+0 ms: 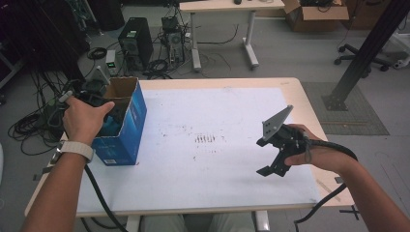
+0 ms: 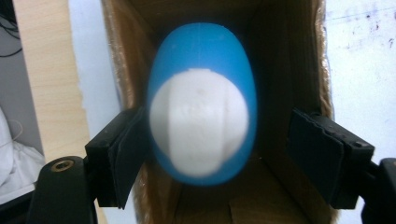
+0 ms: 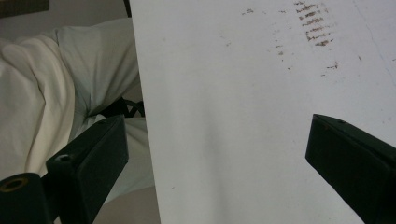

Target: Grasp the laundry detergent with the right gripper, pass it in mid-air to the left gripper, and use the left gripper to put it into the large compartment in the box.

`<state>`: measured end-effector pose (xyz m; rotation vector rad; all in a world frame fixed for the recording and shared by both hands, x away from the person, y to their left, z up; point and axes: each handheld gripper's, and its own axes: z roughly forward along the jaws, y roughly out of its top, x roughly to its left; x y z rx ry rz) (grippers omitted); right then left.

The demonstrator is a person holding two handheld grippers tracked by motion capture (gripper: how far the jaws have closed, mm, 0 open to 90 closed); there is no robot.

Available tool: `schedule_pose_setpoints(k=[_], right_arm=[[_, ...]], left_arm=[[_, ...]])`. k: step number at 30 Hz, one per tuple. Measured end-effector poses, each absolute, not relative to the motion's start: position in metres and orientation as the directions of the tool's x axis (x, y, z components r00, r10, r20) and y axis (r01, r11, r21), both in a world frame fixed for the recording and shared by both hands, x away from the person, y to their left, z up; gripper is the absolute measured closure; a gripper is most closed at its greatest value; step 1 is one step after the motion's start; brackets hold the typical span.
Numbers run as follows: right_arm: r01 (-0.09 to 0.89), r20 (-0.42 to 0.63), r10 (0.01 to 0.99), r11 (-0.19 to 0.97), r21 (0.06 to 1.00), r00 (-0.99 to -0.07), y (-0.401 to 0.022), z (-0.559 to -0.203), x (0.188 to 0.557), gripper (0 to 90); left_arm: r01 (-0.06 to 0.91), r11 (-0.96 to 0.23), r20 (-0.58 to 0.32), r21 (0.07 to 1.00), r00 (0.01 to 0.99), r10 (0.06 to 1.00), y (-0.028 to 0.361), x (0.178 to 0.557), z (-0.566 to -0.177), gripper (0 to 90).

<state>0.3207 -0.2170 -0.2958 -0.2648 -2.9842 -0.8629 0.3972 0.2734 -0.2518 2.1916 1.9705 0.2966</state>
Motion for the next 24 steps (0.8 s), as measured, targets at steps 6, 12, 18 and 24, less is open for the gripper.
schedule_pose_setpoints(k=[6, 12, 18, 24], right_arm=[[0.160, 0.063, 0.150, 0.832, 0.531, -0.987, -0.216, -0.293, 0.318, 5.7], [0.156, 0.060, 0.147, 0.832, 0.532, -0.987, -0.216, -0.291, 0.315, 5.7], [0.150, 0.056, 0.143, 0.832, 0.535, -0.988, -0.215, -0.290, 0.312, 5.7], [0.149, 0.053, 0.143, 0.831, 0.536, -0.988, -0.216, -0.288, 0.309, 5.7]], left_arm=[[0.953, -0.101, 0.035, 0.285, 0.095, 0.995, 0.276, 0.391, -0.235, 21.9], [0.948, -0.127, 0.055, 0.292, 0.116, 0.992, 0.273, 0.383, -0.217, 20.6], [0.943, -0.165, 0.052, 0.290, 0.157, 0.986, 0.264, 0.373, -0.198, 20.6], [0.935, -0.218, 0.056, 0.280, 0.210, 0.976, 0.253, 0.360, -0.181, 20.4]])
